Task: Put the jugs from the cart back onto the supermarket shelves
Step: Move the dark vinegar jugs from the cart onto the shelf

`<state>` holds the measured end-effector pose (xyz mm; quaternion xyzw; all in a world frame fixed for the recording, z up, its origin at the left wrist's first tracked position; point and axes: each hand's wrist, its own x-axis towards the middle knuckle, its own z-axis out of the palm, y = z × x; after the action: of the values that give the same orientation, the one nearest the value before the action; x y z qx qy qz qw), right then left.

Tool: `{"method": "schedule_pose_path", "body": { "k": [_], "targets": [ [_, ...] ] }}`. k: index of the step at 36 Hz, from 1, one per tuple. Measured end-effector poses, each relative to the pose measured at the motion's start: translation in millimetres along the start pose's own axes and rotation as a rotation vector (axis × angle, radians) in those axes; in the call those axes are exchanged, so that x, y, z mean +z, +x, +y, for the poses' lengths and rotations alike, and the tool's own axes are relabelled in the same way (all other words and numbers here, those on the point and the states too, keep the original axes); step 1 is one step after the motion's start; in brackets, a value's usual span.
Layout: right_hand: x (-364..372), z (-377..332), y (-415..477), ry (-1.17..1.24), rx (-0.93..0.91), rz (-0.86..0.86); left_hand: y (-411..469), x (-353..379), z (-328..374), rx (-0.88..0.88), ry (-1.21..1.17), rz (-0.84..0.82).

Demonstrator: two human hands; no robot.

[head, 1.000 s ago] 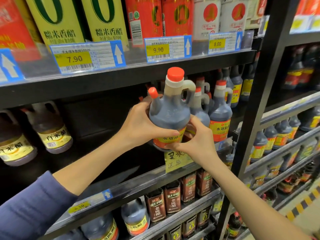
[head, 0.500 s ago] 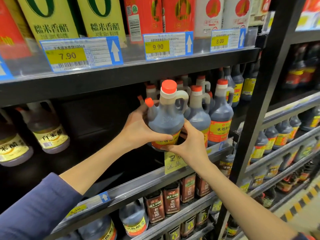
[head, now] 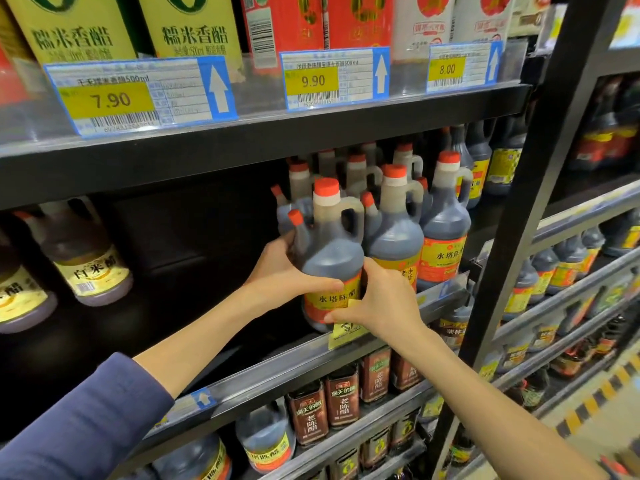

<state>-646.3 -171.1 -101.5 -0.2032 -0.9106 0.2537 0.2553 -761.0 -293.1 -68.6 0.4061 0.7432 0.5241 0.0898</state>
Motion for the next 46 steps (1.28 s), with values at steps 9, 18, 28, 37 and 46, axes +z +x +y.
{"method": "schedule_pose_path", "body": {
  "k": [9, 18, 28, 37, 46],
  "targets": [
    [-3, -3, 2, -0.119, 0.01, -0.07, 8, 0, -11, -0.019, -0.031, -0.046],
    [-7, 5, -7, -0.095, -0.058, -0.035, -1, -5, -14, -0.041, 0.069, -0.068],
    [0, 7, -23, -0.113, -0.001, -0.079, -30, -3, -43, -0.069, 0.452, -0.146],
    [4, 4, -22, -0.098, 0.063, -0.024, -27, 6, -51, -0.045, 0.326, -0.15],
    [6, 4, -17, -0.158, 0.111, 0.005, -16, 7, -50, -0.052, 0.292, -0.215]
  ]
}}
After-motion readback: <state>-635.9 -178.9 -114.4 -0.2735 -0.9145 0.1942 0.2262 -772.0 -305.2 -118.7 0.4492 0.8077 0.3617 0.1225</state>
